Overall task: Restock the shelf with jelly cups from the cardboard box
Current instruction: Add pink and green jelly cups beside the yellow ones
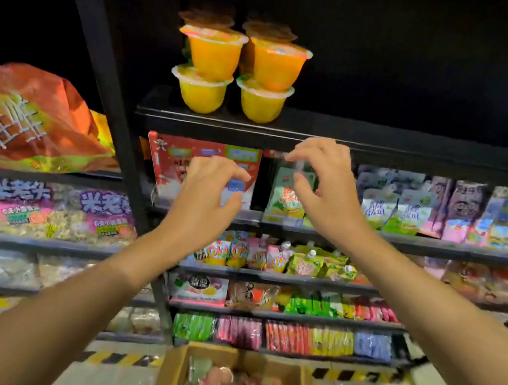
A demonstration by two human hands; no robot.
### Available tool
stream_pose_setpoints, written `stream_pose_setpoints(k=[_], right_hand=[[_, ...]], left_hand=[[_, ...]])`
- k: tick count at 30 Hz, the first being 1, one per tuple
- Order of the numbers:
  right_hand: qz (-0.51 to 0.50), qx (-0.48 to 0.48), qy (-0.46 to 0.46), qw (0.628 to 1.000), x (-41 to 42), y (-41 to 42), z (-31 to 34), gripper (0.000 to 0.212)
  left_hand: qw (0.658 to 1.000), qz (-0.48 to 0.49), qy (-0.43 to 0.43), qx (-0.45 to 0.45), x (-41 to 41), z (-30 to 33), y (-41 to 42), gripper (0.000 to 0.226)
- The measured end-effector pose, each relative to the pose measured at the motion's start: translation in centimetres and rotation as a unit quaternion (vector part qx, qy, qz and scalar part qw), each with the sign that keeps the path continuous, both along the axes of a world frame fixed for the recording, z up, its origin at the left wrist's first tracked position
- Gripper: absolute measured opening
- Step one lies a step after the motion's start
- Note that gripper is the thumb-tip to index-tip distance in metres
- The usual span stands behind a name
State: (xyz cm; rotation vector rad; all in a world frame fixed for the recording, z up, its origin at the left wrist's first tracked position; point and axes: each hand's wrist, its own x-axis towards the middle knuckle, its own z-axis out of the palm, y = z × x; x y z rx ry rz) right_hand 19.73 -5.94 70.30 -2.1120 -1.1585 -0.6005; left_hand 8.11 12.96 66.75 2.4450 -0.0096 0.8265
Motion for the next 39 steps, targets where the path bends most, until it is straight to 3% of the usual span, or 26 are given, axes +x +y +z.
stream_pose_setpoints(k=[6,14,18,24,29,35,39], right_hand=[[0.040,-0.032,0.033,0.998,-2.5,-3.5,-6.9,0.024],[0.070,-0.100,0.213,0.969,-5.9,-8.8,-20.5,0.028],[0.047,-0.185,0.294,0.937,-8.4,-10.9,-29.2,0.045],[-0.024,-0.260,0.428,0.865,-12.9,-12.9,-38.6,0.066],[-0.057,-0.263,0.491,0.828,-15.2,-12.3,-48.1,0.076],[-0.076,-0.251,0.481,0.836,-16.3,-9.5,-63.7,0.065],[-0.074,-0.263,0.506,0.818,-17.1,-8.3,-75.8,0.077]], left_hand=[[0.991,-0.024,0.118,-0.054,-1.5,-6.5,-2.9,0.022],[0.958,-0.002,0.282,-0.059,-5.7,-15.2,-8.9,0.028],[0.929,0.019,0.367,-0.046,-7.1,-20.5,-10.8,0.047],[0.900,0.022,0.433,-0.047,-8.9,-28.6,-11.5,0.042],[0.880,0.001,0.471,-0.061,-11.2,-39.4,-9.7,0.035],[0.838,0.034,0.540,-0.070,-13.0,-57.1,-6.6,0.040],[0.822,0.048,0.565,-0.057,-14.2,-70.0,-6.0,0.055]])
